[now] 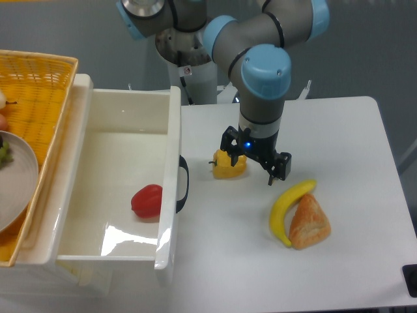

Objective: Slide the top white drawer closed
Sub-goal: 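Raise the open gripper up from beside the yellow pepper, then move the gripper toward the front face of the open white drawer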

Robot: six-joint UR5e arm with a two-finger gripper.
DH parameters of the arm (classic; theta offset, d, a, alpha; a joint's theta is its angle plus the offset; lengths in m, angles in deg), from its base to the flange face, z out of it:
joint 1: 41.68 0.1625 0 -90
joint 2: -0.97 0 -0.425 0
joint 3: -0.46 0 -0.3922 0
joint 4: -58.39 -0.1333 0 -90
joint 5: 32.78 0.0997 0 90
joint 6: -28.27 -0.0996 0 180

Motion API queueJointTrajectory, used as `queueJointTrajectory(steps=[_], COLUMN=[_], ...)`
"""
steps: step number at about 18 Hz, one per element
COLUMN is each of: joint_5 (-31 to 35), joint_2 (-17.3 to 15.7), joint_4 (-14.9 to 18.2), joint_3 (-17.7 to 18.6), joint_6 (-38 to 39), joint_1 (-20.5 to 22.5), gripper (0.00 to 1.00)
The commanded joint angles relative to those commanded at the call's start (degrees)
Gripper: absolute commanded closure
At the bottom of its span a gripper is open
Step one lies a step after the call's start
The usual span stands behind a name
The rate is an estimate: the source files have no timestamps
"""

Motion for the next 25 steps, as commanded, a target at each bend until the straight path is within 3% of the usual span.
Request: queueJointTrajectory(steps=[5, 17, 25], joint_5=[0.4, -0.3, -4.0], joint_2=[1.8, 4.2, 7.5], joint_4=[-2.7, -3.0, -2.9], joint_3=[0.0, 0.6, -1.8], joint_6=[7.5, 18.9, 27.3], joint_1=[-0.9, -2.0, -3.5], gripper=[0.0, 0.0, 0.0])
